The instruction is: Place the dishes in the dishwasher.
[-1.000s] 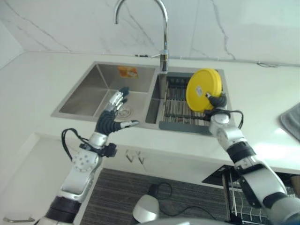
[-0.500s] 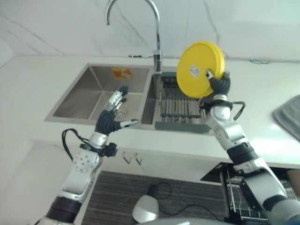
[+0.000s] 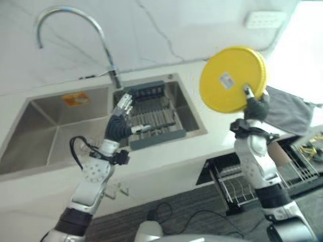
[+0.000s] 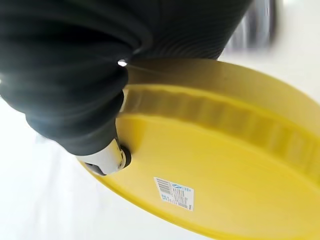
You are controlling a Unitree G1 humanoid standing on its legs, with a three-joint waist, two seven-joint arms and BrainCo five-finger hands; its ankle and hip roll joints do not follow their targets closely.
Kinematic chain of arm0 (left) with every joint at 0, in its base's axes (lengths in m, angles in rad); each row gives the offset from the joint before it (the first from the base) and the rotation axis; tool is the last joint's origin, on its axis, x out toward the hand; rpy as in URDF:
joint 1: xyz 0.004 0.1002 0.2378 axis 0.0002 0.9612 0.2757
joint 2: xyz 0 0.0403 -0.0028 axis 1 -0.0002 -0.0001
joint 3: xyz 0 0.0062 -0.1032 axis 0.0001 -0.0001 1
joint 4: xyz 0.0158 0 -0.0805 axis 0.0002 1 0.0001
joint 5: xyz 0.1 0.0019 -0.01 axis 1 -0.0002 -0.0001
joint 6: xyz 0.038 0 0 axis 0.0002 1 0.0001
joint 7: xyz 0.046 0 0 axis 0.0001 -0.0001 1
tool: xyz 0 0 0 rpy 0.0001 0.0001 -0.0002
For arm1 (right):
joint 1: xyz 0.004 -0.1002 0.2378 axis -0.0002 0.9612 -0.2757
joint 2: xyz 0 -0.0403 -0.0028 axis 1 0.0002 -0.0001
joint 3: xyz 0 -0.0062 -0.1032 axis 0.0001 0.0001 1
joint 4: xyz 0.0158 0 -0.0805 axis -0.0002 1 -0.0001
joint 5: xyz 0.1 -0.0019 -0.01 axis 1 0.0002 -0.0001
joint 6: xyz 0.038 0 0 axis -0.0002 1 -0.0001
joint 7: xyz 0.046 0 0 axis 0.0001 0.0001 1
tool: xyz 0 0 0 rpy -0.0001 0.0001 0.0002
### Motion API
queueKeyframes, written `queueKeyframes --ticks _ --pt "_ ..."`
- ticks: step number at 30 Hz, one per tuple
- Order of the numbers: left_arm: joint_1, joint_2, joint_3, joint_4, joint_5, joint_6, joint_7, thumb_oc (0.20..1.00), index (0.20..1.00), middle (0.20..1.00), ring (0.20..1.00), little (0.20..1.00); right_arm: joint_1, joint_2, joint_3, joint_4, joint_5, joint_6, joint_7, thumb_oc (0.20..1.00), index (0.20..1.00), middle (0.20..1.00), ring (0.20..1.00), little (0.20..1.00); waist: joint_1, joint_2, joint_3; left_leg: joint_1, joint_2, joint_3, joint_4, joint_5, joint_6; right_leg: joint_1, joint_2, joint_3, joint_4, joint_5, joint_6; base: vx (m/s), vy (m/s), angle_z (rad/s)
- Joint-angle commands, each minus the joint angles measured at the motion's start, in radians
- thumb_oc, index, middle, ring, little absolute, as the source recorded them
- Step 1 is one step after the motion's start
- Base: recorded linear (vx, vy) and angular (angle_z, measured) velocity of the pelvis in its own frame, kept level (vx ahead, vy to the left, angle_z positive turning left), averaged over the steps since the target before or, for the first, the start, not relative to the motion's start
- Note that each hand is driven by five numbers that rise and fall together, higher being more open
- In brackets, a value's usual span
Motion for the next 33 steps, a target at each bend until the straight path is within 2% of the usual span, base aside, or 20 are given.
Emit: queueKeyframes --ticks 1,2,10,11,15,21,24,27,33 --pt "-0.055 0.013 -0.023 0.013 0.035 -0.046 0.009 1.000 1.000 1.000 1.000 1.000 -0.045 -0.019 -0.054 -0.103 0.085 -0.135 0.112 0.200 0.200 0.200 0.200 0.200 0.015 -0.003 -0.072 0.046 -0.027 0.000 -0.001 -0.100 0.075 0.016 -0.012 -0.004 0.008 -0.020 0.016 -0.04 -0.136 -0.50" --pt "-0.065 0.007 -0.029 0.017 0.044 -0.045 0.010 1.000 1.000 1.000 1.000 1.000 -0.009 -0.022 -0.077 -0.124 0.090 -0.144 0.134 0.200 0.200 0.200 0.200 0.200 -0.010 -0.005 -0.072 0.056 -0.022 0.013 -0.001 -0.104 0.074 0.013 -0.007 0.014 0.007 -0.018 0.015 -0.04 -0.128 -0.41" --pt "-0.111 -0.004 -0.049 0.035 0.066 -0.036 0.022 1.000 1.000 1.000 1.000 1.000 0.058 -0.043 -0.146 -0.160 0.087 -0.185 0.175 0.200 0.200 0.200 0.200 0.200 -0.083 -0.010 -0.075 0.089 -0.011 0.059 -0.001 -0.110 0.069 -0.002 0.010 0.071 0.001 -0.012 0.012 -0.02 -0.095 -0.33" --pt "-0.117 -0.006 -0.045 0.033 0.069 -0.031 0.020 1.000 1.000 1.000 1.000 1.000 0.076 -0.050 -0.175 -0.171 0.080 -0.196 0.174 0.200 0.200 0.200 0.200 0.200 -0.104 -0.012 -0.076 0.098 -0.009 0.073 -0.001 -0.111 0.068 -0.006 0.015 0.083 0.001 -0.010 0.012 -0.02 -0.105 -0.25" --pt "-0.126 -0.002 -0.030 0.025 0.072 -0.011 0.014 1.000 1.000 1.000 1.000 1.000 0.130 -0.069 -0.245 -0.195 0.069 -0.168 0.181 0.200 0.200 0.200 0.200 0.200 -0.146 -0.012 -0.072 0.120 -0.009 0.107 -0.001 -0.112 0.068 -0.014 0.028 0.111 0.001 -0.007 0.010 -0.02 -0.096 -0.22" --pt "-0.099 -0.010 0.004 -0.004 0.083 0.004 0.000 1.000 1.000 1.000 1.000 1.000 0.178 -0.052 -0.262 -0.161 0.020 -0.159 0.235 0.200 0.200 0.200 0.200 0.200 -0.170 -0.008 -0.066 0.138 -0.008 0.135 0.002 -0.116 0.068 -0.022 0.038 0.129 0.001 -0.007 0.005 0.00 -0.049 -0.23" --pt "-0.090 -0.004 0.019 -0.007 0.074 0.006 -0.002 1.000 1.000 1.000 1.000 1.000 0.195 -0.055 -0.263 -0.135 -0.011 -0.126 0.235 0.200 0.200 0.200 0.200 0.200 -0.177 -0.006 -0.065 0.141 -0.008 0.139 0.002 -0.119 0.067 -0.025 0.043 0.132 0.001 -0.009 0.004 0.00 -0.014 -0.02" --pt "-0.077 -0.007 0.026 -0.016 0.077 0.009 -0.006 1.000 1.000 1.000 1.000 1.000 0.212 -0.034 -0.238 -0.094 0.012 -0.104 0.264 0.200 0.200 0.200 0.200 0.200 -0.180 -0.002 -0.061 0.141 -0.009 0.139 0.001 -0.120 0.067 -0.029 0.042 0.133 0.001 -0.008 0.003 0.00 0.000 0.00" --pt "-0.061 -0.004 0.024 -0.015 0.084 0.002 -0.005 1.000 1.000 1.000 1.000 1.000 0.223 0.020 -0.186 -0.017 0.018 -0.095 0.245 0.200 0.200 0.200 0.200 0.200 -0.171 0.006 -0.053 0.136 -0.021 0.121 0.000 -0.126 0.074 -0.029 0.040 0.135 0.001 -0.011 0.002 0.01 0.001 0.00"
